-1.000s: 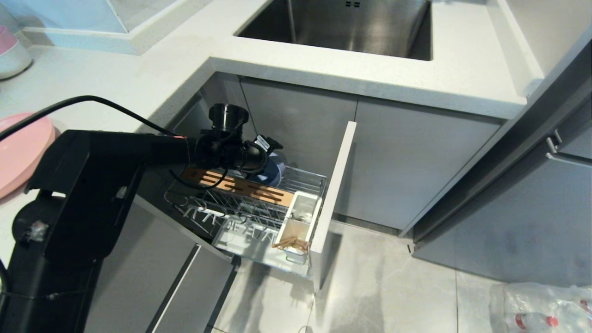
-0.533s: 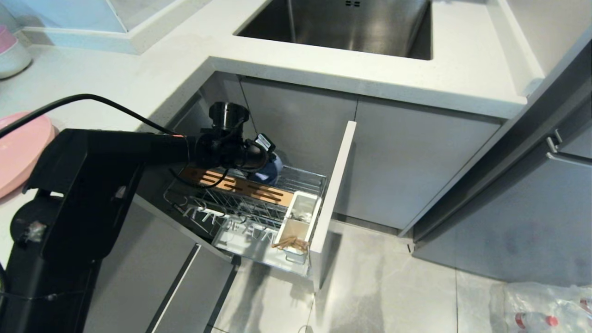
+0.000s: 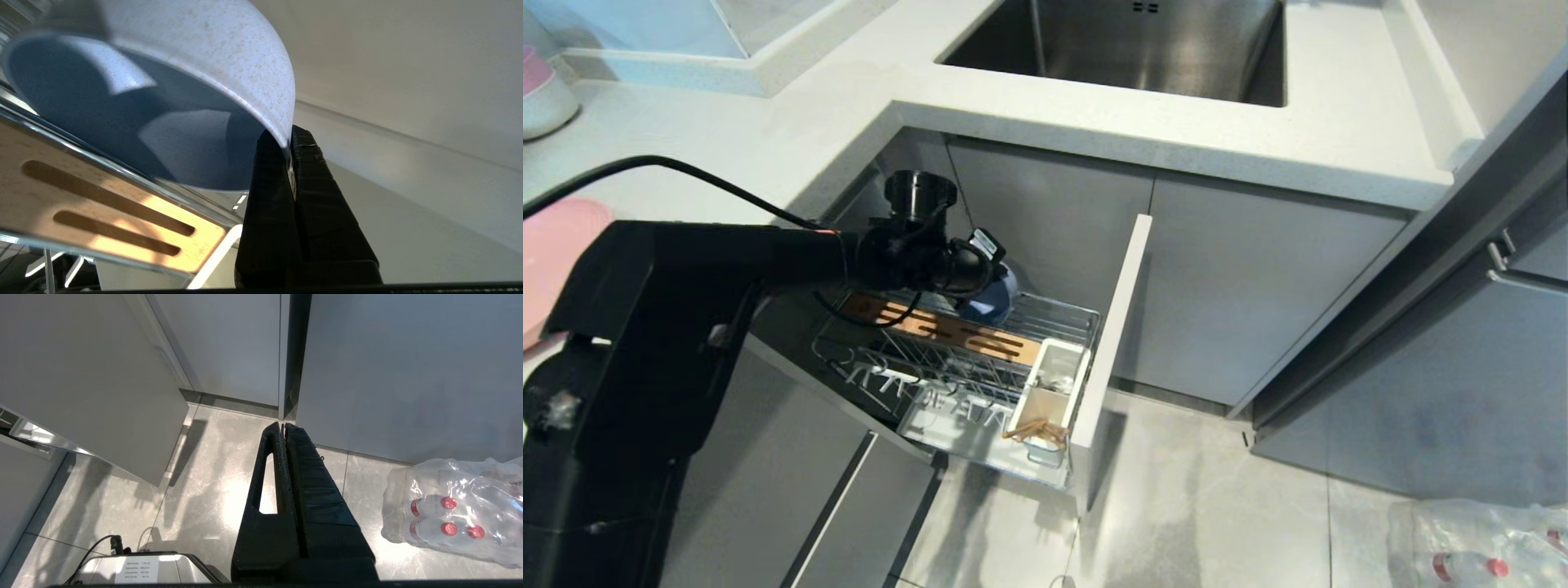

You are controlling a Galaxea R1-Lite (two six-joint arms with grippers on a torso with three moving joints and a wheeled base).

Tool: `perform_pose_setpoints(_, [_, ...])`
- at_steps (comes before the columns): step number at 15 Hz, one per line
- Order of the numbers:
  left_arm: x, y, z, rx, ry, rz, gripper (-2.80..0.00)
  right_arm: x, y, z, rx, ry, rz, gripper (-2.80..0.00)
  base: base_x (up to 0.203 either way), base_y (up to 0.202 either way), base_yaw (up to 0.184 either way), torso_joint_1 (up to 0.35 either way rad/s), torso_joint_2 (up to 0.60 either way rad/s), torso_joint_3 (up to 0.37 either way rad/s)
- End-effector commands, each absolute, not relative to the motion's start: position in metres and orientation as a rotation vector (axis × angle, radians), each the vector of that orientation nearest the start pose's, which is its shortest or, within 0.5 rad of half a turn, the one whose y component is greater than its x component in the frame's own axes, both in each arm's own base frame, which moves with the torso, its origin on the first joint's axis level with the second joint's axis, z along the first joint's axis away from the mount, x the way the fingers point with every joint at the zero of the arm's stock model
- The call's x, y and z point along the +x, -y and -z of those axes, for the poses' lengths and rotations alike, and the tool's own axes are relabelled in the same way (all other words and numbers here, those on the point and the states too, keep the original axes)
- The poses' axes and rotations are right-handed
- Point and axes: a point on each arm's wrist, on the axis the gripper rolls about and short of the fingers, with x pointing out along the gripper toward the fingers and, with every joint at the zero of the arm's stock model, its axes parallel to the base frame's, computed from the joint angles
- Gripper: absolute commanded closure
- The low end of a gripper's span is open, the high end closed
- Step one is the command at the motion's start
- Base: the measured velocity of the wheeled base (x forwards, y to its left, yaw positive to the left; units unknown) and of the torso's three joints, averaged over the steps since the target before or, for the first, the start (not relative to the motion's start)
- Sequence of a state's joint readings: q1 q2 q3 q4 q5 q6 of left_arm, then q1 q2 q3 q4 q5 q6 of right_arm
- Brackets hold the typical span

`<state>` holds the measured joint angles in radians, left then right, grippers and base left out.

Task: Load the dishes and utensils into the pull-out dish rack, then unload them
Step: Take the bowl out of the cupboard

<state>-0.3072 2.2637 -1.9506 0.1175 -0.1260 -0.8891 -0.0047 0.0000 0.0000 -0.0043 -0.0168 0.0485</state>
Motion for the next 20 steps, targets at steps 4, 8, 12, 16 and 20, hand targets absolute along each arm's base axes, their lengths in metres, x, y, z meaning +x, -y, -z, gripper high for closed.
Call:
perform_pose_setpoints(4, [0.418, 0.143, -0.259, -0.836, -0.54, 0.249, 0.0, -0.023, 0.0, -0.076, 0.05, 0.004, 0.021, 0.0, 0.0, 0.0, 0.0, 0.0, 0.0, 0.0])
perform_pose_setpoints(8, [0.381, 0.144, -0.3, -0.853, -0.518, 0.296, 0.0, -0.023, 0.0, -0.076, 0.049, 0.004, 0.021, 0.0, 0.0, 0.0, 0.0, 0.0, 0.0, 0.0])
perform_pose_setpoints(12, [0.322, 0.146, -0.346, -0.852, -0.559, 0.452, 0.0, -0.023, 0.0, -0.076, 0.049, 0.004, 0.021, 0.0, 0.0, 0.0, 0.0, 0.0, 0.0, 0.0])
perform_pose_setpoints(16, [0.256, 0.13, -0.389, -0.845, -0.564, 0.605, 0.0, -0.023, 0.0, -0.076, 0.049, 0.004, 0.021, 0.0, 0.0, 0.0, 0.0, 0.0, 0.0, 0.0])
perform_pose_setpoints(20, [0.174, 0.098, -0.426, -0.656, -0.436, 0.712, 0.0, -0.023, 0.0, -0.076, 0.049, 0.004, 0.021, 0.0, 0.0, 0.0, 0.0, 0.0, 0.0, 0.0])
